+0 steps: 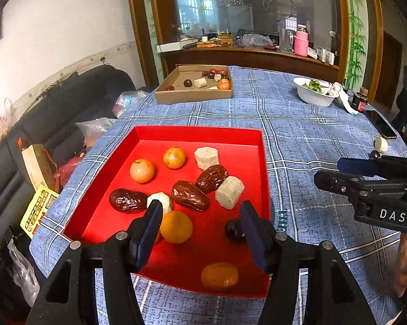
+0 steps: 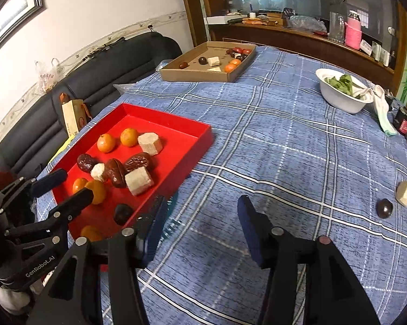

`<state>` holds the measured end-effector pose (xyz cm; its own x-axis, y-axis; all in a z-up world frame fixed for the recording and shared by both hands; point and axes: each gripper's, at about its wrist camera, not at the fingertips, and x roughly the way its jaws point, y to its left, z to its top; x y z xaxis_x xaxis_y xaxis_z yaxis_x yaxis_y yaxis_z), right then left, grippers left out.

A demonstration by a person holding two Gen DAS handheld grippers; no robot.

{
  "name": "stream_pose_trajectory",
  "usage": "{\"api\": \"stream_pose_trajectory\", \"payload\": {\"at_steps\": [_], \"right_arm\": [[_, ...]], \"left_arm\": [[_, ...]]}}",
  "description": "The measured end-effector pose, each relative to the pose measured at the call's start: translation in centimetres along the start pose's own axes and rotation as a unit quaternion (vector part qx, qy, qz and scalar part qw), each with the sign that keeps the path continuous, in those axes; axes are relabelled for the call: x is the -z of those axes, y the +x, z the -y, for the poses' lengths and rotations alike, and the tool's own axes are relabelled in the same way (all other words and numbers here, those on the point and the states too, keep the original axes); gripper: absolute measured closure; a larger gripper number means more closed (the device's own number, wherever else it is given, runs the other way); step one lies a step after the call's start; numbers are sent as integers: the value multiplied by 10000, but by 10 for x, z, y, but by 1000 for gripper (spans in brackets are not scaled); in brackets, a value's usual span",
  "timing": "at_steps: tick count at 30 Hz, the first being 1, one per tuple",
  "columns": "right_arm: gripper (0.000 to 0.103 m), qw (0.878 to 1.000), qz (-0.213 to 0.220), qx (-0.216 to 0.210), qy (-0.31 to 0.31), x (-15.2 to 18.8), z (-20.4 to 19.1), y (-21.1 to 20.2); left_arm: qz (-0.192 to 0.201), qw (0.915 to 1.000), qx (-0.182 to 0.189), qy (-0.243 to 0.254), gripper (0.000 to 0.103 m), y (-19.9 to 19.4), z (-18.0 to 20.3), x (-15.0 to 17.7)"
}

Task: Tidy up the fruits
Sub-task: 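Withdraw both open tools from the tray toward the nut and yam piece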

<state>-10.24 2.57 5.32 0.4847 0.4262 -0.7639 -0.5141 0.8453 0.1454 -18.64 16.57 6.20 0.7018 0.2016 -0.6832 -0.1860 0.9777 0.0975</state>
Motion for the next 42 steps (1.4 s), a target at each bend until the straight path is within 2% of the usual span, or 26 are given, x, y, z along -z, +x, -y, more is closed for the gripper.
{"api": "stream_pose_trajectory", "payload": {"at_steps": [16,24,30,36,42], "right_arm": [[50,9987,15,108,495,24,49,-14],[50,9939,33,289,1067,47,102,-33],[50,9849,85,698,1579,75,153,-61],[49,9670,218,946,2354,96,212,-88],[49,9569,390,994,2702,90,242,-99]], "left_arm": [[-104,9995,21,293,40,3,25,-1],[-211,9986,342,344,40,5,38,-3],[-332,9962,750,308,37,10,51,-3],[-359,9924,1128,322,37,9,65,-3],[-465,9903,1241,424,37,11,81,-3]]}}
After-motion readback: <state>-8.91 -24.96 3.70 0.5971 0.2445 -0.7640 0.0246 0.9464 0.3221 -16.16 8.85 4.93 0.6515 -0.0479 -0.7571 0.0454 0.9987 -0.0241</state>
